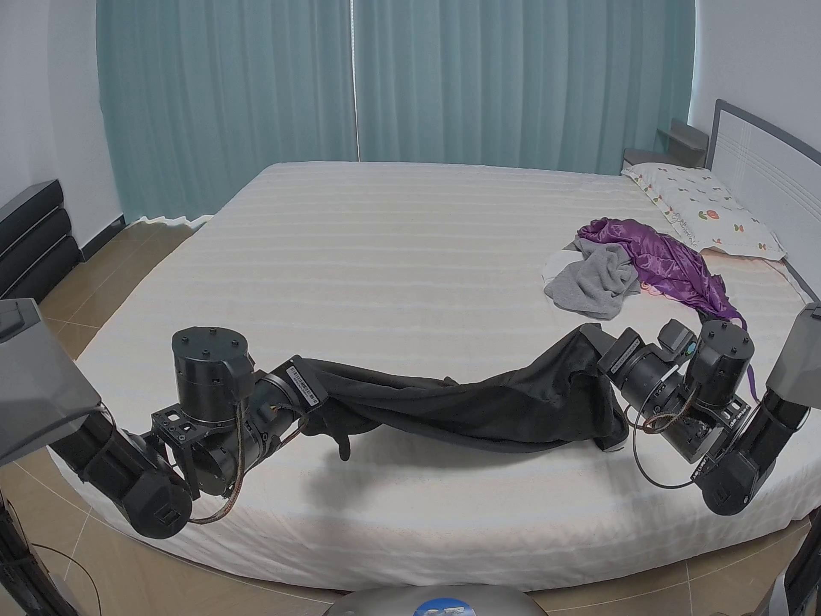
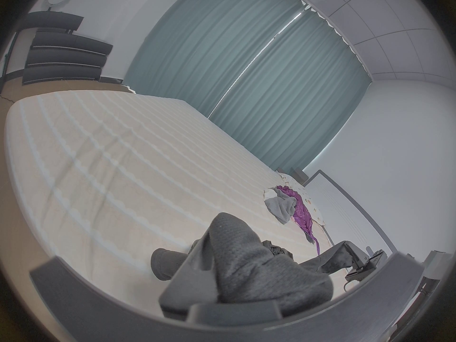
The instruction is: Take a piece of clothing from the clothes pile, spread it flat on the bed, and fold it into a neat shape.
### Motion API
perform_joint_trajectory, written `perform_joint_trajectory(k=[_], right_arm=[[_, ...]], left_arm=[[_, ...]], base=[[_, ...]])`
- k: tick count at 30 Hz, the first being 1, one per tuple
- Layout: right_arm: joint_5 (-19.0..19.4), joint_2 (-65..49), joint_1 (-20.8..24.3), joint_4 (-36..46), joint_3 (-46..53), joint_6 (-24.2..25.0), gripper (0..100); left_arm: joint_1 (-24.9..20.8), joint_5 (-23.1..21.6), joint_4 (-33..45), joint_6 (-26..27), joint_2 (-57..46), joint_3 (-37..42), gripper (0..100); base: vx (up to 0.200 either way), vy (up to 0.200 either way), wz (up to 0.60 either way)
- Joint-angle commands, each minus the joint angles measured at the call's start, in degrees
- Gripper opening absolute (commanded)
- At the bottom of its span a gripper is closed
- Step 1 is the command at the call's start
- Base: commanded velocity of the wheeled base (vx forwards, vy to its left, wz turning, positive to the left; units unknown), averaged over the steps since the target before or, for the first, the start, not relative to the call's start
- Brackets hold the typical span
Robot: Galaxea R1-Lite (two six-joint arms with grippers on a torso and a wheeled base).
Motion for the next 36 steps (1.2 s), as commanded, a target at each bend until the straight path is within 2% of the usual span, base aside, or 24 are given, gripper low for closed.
perform_joint_trajectory(k=[1, 7, 14, 18, 24, 26, 28, 33, 36], right_arm=[[-0.1, -0.2, 0.0, -0.5, 0.1, 0.0, 0], [-0.7, -1.6, -0.1, -0.6, 1.4, 0.0, 0], [-1.2, -5.0, 0.0, -0.6, 4.7, -0.1, 0], [-1.2, -10.6, 0.3, -0.6, 8.1, -0.1, 0], [-6.0, -23.2, 4.1, 0.5, 11.6, -1.0, 0], [-6.1, -23.5, 4.2, 0.6, 11.6, -1.0, 0], [-6.5, -31.5, 5.1, 4.8, 10.9, -3.1, 0], [-6.5, -38.9, 3.9, 12.9, 3.9, -3.9, 0], [-6.5, -42.3, 3.5, 20.5, -2.7, -5.1, 0]], left_arm=[[0.0, 0.0, 0.0, -0.1, 0.4, 0.1, 0], [-0.5, 0.0, 0.1, -0.1, 0.4, 0.1, 0], [-1.6, 0.5, 0.1, 0.3, -1.0, 0.3, 0], [-2.2, 0.6, 1.7, 0.6, -4.6, 1.1, 0], [-3.1, 0.8, 5.6, 0.8, -13.3, 2.9, 0], [-3.1, 0.8, 5.8, 0.8, -13.5, 2.9, 0], [-3.3, 0.9, 11.7, 3.6, -19.3, 2.0, 0], [-3.2, 1.4, 15.8, 5.0, -23.0, -2.7, 0], [-3.0, 3.3, 20.6, 5.5, -24.2, -7.4, 0]], base=[[0.0, 0.0, 0.0], [0.0, 0.0, 0.0], [-0.2, 0.0, 0.0], [-0.2, 0.0, 0.0], [-0.033, 0.0, 0.0], [0.0, 0.0, 0.0], [0.0, 0.0, 0.0], [0.0, 0.0, 0.0], [0.0, 0.0, 0.0]])
